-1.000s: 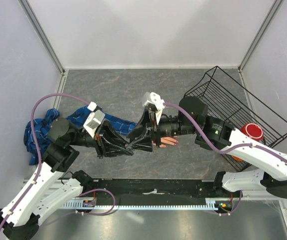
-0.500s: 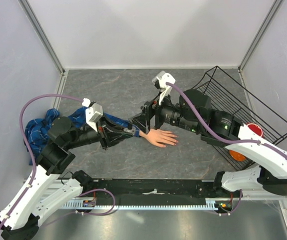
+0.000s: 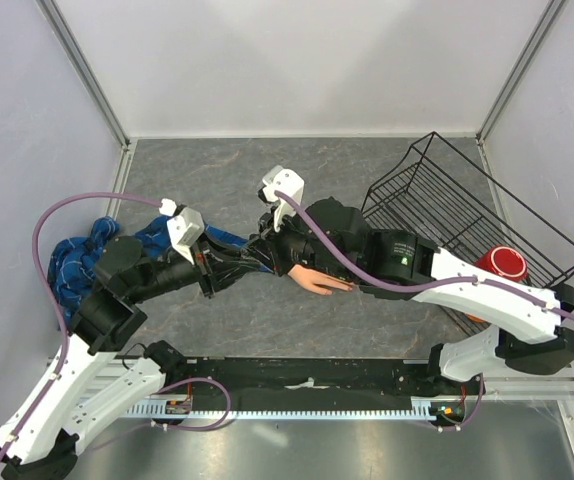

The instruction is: Paint the nails

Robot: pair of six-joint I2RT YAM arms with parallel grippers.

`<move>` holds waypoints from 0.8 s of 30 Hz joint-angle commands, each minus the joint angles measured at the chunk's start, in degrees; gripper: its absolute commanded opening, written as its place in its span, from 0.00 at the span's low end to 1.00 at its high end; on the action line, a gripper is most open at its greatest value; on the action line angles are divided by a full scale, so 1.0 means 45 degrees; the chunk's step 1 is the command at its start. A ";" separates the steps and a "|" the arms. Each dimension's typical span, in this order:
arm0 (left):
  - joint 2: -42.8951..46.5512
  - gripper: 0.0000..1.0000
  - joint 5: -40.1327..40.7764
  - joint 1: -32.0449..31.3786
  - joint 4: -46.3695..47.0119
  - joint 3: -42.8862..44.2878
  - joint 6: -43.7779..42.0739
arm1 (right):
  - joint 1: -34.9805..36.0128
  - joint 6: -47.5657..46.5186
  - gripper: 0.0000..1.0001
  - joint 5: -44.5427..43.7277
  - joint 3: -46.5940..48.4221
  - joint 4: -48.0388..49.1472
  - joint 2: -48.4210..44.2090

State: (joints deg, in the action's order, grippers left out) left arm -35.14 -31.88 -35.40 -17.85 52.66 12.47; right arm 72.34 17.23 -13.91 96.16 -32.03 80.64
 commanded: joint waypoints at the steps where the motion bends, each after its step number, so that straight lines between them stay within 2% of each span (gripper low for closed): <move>1: -0.0005 0.02 -0.2322 -0.0044 0.0761 0.0465 -0.0311 | 0.0039 -0.0741 0.00 0.0257 0.0060 0.0320 -0.0419; 4: -0.0063 0.02 -0.5602 -0.0044 0.2631 0.0019 0.0838 | -0.0058 -0.1753 0.00 0.3004 -0.1088 0.1294 -0.1180; 5: -0.0102 0.02 -0.7235 -0.0044 0.4455 -0.0139 0.1983 | -0.0194 -0.2030 0.00 0.6088 -0.1501 0.2110 -0.1665; 6: -0.0180 0.02 -0.7948 -0.0044 0.5460 -0.0334 0.2768 | -0.0273 -0.2246 0.00 0.7472 -0.1892 0.2543 -0.1922; 8: -0.0453 0.02 -0.9198 -0.0044 0.8576 -0.0901 0.5085 | -0.0817 -0.1861 0.00 1.0635 -0.3084 0.4274 -0.2332; 9: -0.0589 0.02 -0.9398 -0.0044 0.9445 -0.1038 0.5699 | -0.1033 -0.1451 0.00 1.3183 -0.3397 0.4943 -0.2334; 11: -0.0883 0.02 -0.9575 -0.0044 1.0135 -0.1079 0.6522 | -0.1405 -0.0243 0.00 1.4376 -0.4043 0.6504 -0.2102; 12: -0.0922 0.02 -0.9518 -0.0044 1.0157 -0.1020 0.6526 | -0.1465 -0.0159 0.00 1.4806 -0.4083 0.6571 -0.2023; 14: -0.0903 0.02 -0.9188 -0.0044 0.9634 -0.0806 0.6040 | -0.1698 -0.0003 0.00 1.4539 -0.4181 0.6532 -0.1886; 16: -0.0825 0.02 -0.8758 -0.0044 0.8055 -0.0435 0.4913 | -0.1991 0.0115 0.00 1.3779 -0.4298 0.6474 -0.1963; 19: -0.0572 0.02 -0.7491 -0.0044 0.5302 0.0170 0.3020 | -0.2362 0.0194 0.22 1.1906 -0.4240 0.5852 -0.2294; 20: -0.0378 0.02 -0.6075 -0.0044 0.4463 0.0346 0.2411 | -0.2402 0.0078 0.43 1.1185 -0.4182 0.5520 -0.2547; 22: -0.0240 0.02 -0.4545 -0.0044 0.2377 0.0601 0.1027 | -0.2422 -0.0293 0.61 0.8693 -0.3967 0.4411 -0.2783; 23: -0.0162 0.02 -0.2913 -0.0044 0.1746 0.0660 0.0689 | -0.2403 -0.0353 0.76 0.7866 -0.3831 0.4017 -0.2900; 24: -0.0161 0.02 -0.2181 -0.0044 0.1314 0.0757 0.0435 | -0.2403 -0.0450 0.79 0.7200 -0.3559 0.3645 -0.2959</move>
State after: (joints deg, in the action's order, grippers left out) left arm -37.67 -57.91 -35.14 -0.73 51.42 26.48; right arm 62.65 16.56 37.30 78.04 -7.14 68.53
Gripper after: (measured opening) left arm 0.240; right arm 0.706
